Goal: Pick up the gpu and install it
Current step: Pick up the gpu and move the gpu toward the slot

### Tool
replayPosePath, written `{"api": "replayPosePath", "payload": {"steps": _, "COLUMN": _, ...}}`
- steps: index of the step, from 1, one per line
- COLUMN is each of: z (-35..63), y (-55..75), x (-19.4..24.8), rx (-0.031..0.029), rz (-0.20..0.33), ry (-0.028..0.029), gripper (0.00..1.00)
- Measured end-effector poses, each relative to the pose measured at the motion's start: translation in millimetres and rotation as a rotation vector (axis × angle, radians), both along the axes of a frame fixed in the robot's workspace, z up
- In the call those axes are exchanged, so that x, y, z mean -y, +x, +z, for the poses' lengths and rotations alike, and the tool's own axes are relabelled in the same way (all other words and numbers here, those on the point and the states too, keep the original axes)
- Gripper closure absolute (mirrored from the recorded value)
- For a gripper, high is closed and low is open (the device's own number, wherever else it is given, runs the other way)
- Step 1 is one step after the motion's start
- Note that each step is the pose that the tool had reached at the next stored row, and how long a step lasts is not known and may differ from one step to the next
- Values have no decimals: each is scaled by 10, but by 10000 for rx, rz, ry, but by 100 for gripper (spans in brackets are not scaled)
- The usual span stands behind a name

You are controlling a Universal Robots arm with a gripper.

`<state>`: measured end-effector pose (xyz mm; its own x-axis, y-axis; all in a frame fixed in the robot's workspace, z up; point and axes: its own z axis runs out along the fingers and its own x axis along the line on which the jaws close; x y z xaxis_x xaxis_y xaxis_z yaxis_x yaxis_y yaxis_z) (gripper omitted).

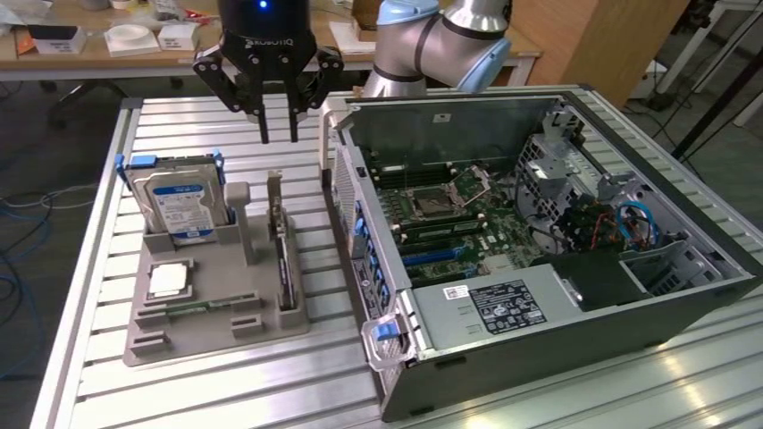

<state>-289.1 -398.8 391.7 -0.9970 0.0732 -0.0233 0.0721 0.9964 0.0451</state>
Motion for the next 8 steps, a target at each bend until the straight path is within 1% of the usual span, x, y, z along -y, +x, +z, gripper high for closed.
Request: {"api": "replayPosePath", "payload": {"steps": 8, "z": 0, "y": 0, "x": 0, "rx": 0, "rz": 0, "ry": 0, "gripper": 62}}
